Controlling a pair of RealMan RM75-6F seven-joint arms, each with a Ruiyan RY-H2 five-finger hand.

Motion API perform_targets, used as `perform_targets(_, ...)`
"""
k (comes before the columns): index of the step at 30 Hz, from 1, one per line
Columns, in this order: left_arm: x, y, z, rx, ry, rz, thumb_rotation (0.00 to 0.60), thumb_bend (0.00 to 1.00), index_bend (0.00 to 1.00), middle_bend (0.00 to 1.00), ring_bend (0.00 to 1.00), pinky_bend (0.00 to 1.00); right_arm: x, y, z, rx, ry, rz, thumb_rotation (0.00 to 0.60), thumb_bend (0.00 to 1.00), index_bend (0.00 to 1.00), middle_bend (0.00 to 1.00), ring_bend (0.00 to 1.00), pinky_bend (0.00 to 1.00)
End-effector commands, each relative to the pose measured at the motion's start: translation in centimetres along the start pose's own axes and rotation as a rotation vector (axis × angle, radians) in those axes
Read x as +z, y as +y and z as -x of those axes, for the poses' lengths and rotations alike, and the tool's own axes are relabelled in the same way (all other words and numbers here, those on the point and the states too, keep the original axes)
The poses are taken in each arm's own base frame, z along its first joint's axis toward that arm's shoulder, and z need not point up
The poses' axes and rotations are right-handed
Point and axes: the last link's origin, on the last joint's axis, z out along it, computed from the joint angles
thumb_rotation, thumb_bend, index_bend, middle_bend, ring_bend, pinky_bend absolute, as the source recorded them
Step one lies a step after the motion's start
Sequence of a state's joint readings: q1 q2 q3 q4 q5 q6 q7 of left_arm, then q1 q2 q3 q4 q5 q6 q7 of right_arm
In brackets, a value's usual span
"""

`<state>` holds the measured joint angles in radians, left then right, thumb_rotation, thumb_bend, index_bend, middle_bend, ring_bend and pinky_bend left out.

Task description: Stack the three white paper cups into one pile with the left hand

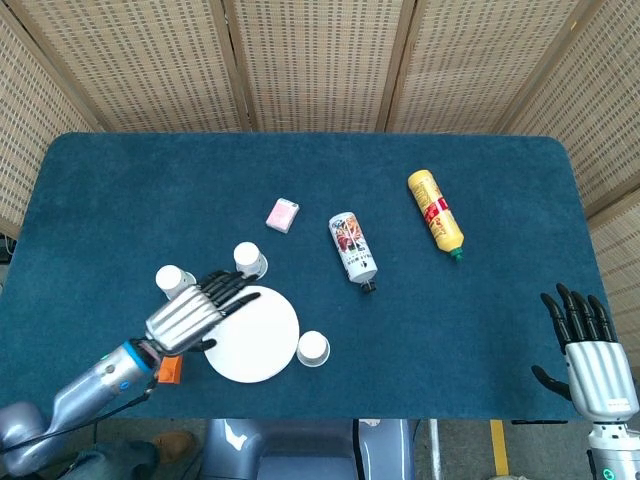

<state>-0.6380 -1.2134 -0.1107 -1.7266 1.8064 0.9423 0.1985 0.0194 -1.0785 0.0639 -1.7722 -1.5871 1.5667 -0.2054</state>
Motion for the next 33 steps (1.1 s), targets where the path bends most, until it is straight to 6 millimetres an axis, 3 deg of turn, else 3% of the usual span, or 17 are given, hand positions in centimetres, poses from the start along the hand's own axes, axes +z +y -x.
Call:
perform_targets(1, 5.1, 2.7, -0.7, 0.064, -0.016, 0.141, 0.6, 0.0, 0.14, 0.04, 0.1, 0.17, 0.5, 0.4, 0.0, 0.0, 0.003, 0.025, 0.6, 0.0, 0.0, 0.0, 0.0, 0.0)
perform_targets(7, 9.2, 4.7, -0.4, 0.153, -0.088, 0.218, 0.6, 0.0, 0.17, 0.05, 0.11, 0.18, 0.8, 0.8, 0.0, 0.001, 0.001, 0.047, 0.6, 0.0, 0.0, 0.0, 0.0, 0.0)
perform_targets(16, 12.1, 6.5, 0.8, 0.215, -0.15, 0.253, 0.6, 0.0, 0.17, 0.05, 0.11, 0.18, 1.1, 1.4, -0.1, 0.007, 0.0, 0.068, 0.6, 0.0, 0.0, 0.0, 0.0, 0.0)
perform_targets(25, 12.9, 7.1, 1.8, 0.222, -0.181, 0.241, 0.6, 0.02, 0.24, 0.1, 0.16, 0.2, 1.1, 1.3, 0.0, 0.01, -0.005, 0.061, 0.6, 0.0, 0.0, 0.0, 0.0, 0.0)
perform_targets(33, 13.0, 7.5, 2.2, 0.186, -0.173, 0.23, 0.6, 0.12, 0.42, 0.25, 0.31, 0.37, 1.0, 1.3, -0.2, 0.018, 0.006, 0.057, 0.6, 0.0, 0.0, 0.0, 0.0, 0.0)
